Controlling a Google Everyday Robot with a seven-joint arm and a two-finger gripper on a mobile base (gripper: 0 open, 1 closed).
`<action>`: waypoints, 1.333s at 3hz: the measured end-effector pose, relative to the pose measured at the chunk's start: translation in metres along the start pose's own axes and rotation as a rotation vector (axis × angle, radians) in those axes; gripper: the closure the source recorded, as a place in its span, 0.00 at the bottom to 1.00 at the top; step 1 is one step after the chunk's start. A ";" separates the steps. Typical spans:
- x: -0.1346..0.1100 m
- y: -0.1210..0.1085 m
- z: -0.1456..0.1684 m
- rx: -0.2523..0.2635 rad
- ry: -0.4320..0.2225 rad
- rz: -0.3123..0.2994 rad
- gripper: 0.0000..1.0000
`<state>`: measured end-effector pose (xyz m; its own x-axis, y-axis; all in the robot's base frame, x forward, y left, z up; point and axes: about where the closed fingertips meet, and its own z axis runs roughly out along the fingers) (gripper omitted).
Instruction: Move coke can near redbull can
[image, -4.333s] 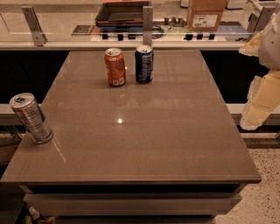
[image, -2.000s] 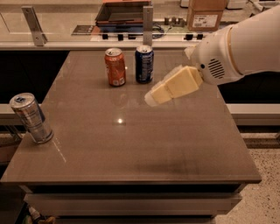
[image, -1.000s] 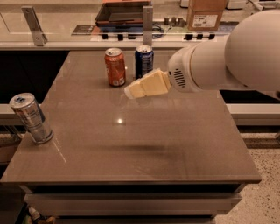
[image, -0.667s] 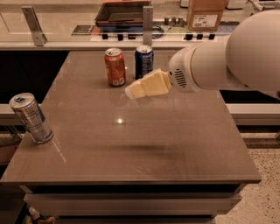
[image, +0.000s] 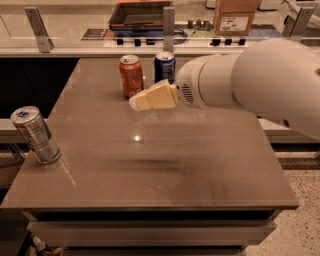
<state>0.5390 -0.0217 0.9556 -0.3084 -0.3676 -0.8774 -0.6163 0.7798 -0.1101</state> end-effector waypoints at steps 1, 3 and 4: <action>-0.009 0.008 0.024 -0.024 -0.059 -0.002 0.00; -0.020 0.017 0.076 -0.081 -0.185 0.031 0.00; -0.021 0.017 0.098 -0.112 -0.248 0.050 0.00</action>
Offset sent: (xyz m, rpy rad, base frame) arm 0.0530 0.0607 -0.0327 0.1759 -0.1001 0.0878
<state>0.6058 0.0492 0.9263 -0.1621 -0.1839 -0.9695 -0.6856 0.7276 -0.0233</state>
